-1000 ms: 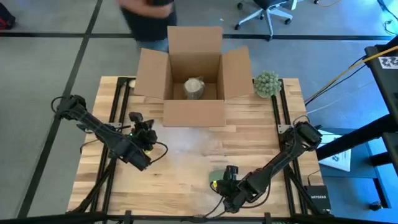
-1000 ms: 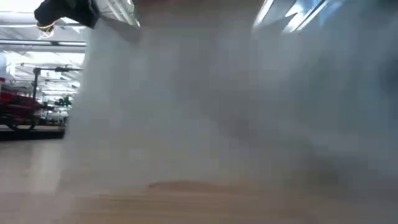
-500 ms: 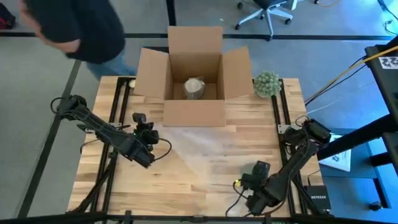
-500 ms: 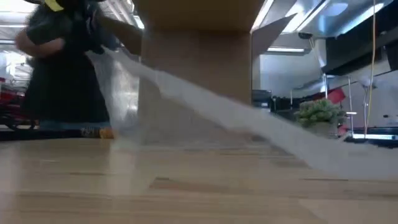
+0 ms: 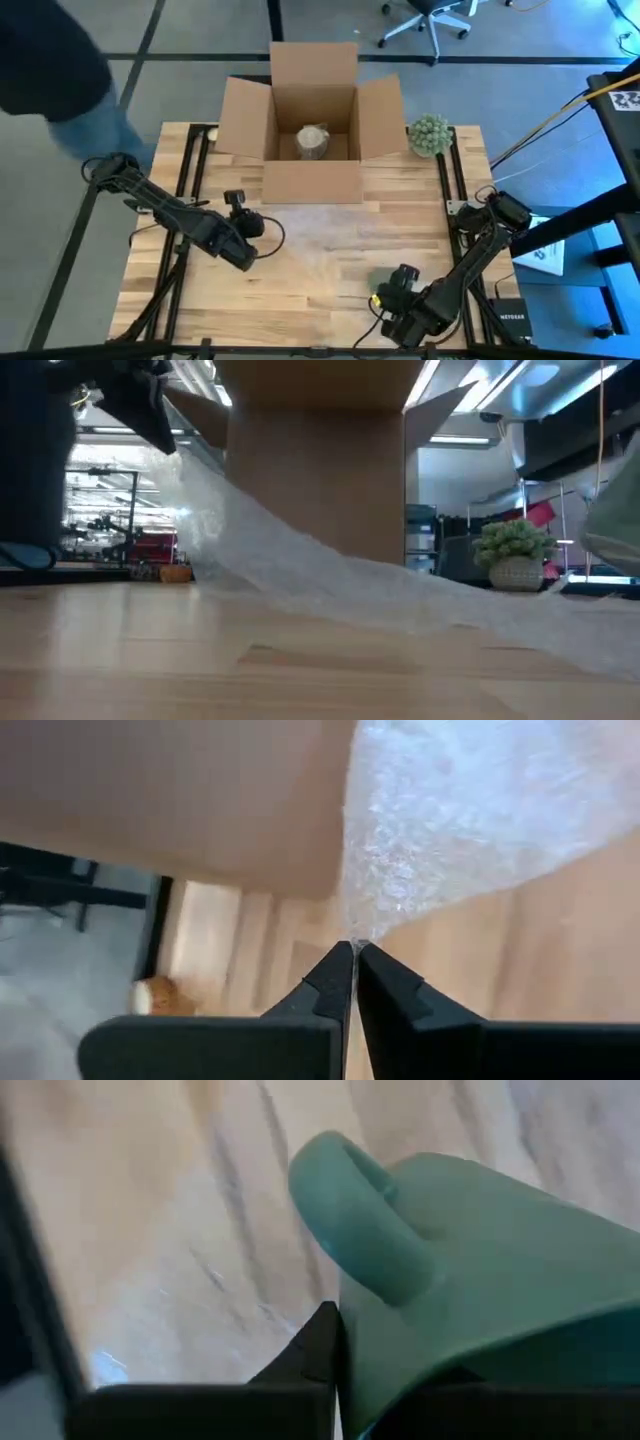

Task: Wrap mug
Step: Wrap the dark green mug using the transparent bubble wrap

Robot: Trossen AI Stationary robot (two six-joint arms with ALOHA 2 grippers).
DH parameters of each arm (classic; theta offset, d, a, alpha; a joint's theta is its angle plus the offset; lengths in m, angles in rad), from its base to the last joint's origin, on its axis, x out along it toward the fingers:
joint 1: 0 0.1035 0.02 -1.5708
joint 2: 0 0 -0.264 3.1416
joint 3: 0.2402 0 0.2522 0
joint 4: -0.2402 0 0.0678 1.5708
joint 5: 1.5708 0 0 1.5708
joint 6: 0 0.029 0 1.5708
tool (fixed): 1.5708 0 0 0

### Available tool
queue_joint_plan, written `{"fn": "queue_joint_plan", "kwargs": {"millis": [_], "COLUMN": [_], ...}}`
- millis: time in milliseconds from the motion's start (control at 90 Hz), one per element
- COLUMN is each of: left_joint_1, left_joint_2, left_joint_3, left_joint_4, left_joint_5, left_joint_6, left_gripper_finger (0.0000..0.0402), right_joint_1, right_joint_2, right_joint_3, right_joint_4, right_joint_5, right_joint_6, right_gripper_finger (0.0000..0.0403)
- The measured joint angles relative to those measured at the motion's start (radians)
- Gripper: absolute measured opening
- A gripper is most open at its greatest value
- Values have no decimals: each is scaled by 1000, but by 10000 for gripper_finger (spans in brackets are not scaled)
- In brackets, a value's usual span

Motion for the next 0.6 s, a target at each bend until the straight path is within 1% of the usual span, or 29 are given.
{"fn": "queue_joint_plan", "kwargs": {"millis": [111, 189, 267, 367, 422, 489, 600], "left_joint_1": [0, 0, -7, -34, -55, -84, -124], "left_joint_2": [0, 0, 0, 0, 0, 0, 0], "left_joint_3": [2, 2, 2, -4, -13, -20, -20], "left_joint_4": [-3, -3, -4, -3, -5, -9, -16], "left_joint_5": [14, 36, 96, 216, 261, 283, 285], "left_joint_6": [-9, -19, -32, -61, -93, -124, -168], "left_gripper_finger": [0, 0, 0, 0, 0, 0, 0], "right_joint_1": [-8, -22, -40, -72, -100, -147, -241], "right_joint_2": [0, -2, -5, -32, -55, -86, -147], "right_joint_3": [2, 3, 3, 3, 6, 6, 5], "right_joint_4": [115, 112, 33, -65, -110, -202, -349], "right_joint_5": [38, 14, -23, -27, -34, -50, -56], "right_joint_6": [-66, -78, -28, 25, 37, 44, 26], "right_gripper_finger": [5, 5, 5, 5, 5, 5, 5]}}
